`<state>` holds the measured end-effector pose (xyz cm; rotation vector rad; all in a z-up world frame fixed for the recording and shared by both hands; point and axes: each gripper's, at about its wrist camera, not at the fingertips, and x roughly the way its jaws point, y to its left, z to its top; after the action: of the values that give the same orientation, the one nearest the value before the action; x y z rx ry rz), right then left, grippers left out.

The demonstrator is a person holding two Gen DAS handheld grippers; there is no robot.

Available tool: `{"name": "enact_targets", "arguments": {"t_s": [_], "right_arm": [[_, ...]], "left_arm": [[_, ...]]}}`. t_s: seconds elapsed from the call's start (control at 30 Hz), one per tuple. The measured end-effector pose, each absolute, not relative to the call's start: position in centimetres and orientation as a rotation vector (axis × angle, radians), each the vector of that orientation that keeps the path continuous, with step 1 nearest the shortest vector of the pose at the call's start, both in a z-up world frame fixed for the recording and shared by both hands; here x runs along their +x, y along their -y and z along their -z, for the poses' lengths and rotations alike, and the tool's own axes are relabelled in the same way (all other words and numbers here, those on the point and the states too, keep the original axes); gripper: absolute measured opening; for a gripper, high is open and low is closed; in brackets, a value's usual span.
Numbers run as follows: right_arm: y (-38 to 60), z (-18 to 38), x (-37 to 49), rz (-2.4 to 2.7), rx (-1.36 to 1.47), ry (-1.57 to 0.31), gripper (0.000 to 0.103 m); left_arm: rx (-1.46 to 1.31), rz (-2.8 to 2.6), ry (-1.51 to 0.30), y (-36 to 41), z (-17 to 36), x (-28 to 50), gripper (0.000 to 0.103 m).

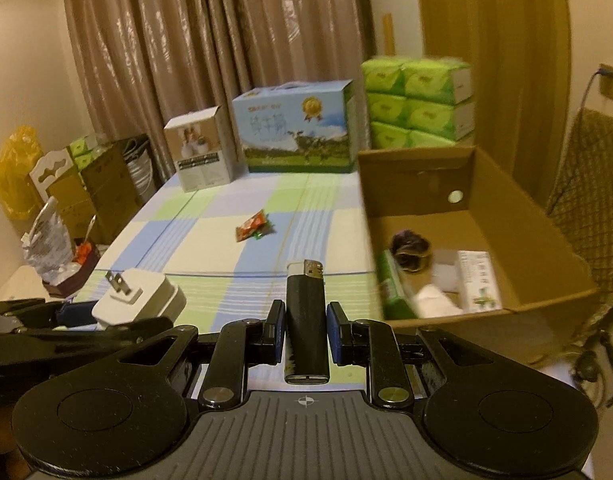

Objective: Organize objects

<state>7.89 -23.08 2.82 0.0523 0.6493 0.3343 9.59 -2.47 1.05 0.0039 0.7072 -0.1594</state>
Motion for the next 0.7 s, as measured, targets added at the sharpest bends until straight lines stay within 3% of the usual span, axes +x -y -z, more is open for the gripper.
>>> {"name": "enact_targets", "arguments": {"t_s": [0.7], "right_arm": [[32.2,-6.1,5.7,-0.182,0.111,-0.593,0.019]], "left_arm": [[0.051,0.31,-0.671,11.3,-4.5,5.8,0.06]]}}
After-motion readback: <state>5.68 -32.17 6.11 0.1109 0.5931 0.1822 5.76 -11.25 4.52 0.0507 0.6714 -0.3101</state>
